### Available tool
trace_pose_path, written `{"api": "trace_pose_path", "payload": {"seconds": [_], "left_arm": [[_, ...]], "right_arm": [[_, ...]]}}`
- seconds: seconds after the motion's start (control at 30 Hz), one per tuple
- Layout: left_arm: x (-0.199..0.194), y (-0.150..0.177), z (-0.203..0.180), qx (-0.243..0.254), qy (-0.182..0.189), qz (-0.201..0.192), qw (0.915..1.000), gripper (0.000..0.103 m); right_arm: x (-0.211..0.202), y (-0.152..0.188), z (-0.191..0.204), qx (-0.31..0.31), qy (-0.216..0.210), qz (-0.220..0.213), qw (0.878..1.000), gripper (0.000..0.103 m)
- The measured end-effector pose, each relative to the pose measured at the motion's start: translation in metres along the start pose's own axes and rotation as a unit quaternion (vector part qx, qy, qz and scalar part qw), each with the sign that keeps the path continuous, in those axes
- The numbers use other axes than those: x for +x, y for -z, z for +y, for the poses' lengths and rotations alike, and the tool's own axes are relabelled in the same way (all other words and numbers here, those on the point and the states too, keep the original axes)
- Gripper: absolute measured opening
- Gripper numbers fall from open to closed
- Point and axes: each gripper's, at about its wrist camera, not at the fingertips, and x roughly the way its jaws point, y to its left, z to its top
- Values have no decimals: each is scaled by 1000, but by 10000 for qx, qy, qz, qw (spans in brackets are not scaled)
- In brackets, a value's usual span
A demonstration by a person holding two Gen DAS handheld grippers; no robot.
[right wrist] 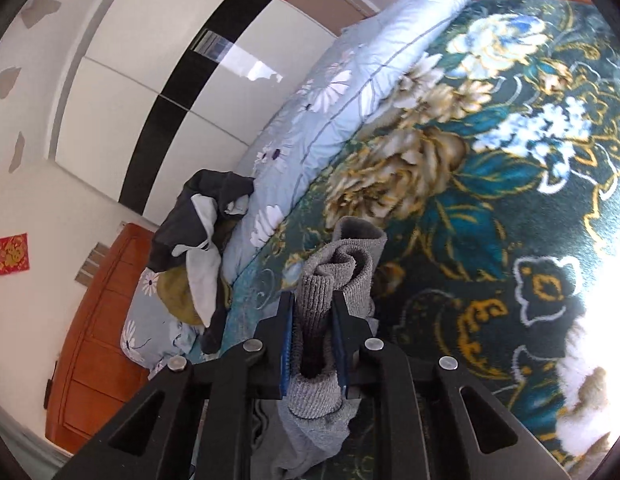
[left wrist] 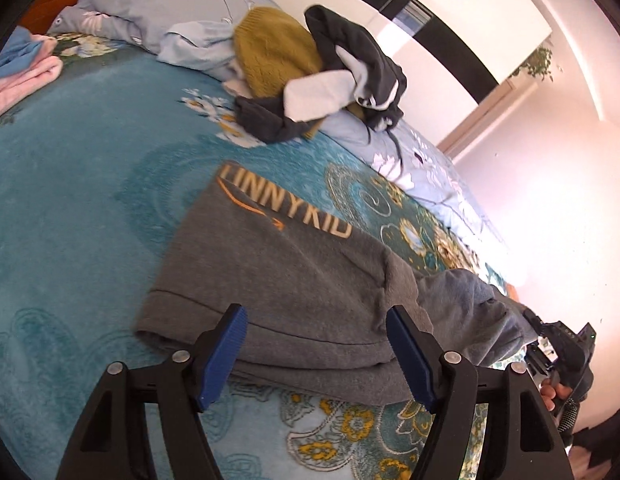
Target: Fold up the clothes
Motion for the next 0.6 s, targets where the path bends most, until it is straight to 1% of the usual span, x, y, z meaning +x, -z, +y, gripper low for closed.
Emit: {"api": "trace_pose_path", "payload": {"seconds": [0.13,0.2,0.27,0.33,0.4,0.47,0.5,0.6], "left_arm": [[-14,0,10,-119,53,-169,9998,76],[-20,1,15,-184,98,-231,9995,76],[-25,1,22,-255,112,-296,9992,76],[-31,1,31,-367,120,-366,9986,76],[-34,0,41,-507,100,-435,9977,76],[-37,0,53,-658,82,-475,9967,76],[-39,0,58,-739,77,-487,9960,76],[-43,4,73,-917,46,-500,9945,76]], "right_arm": [[4,7,56,-706,-230,116,9972,18],[9,13,88,-1075,-395,228,9932,17],[15,24,124,-1460,-615,384,9866,17],[24,45,166,-1961,-906,620,9744,17],[36,72,205,-2499,-1145,879,9575,17],[56,104,236,-2931,-1275,1195,9400,17],[69,123,247,-3102,-1308,1410,9310,17],[117,183,257,-3413,-1246,2201,9053,15]]}}
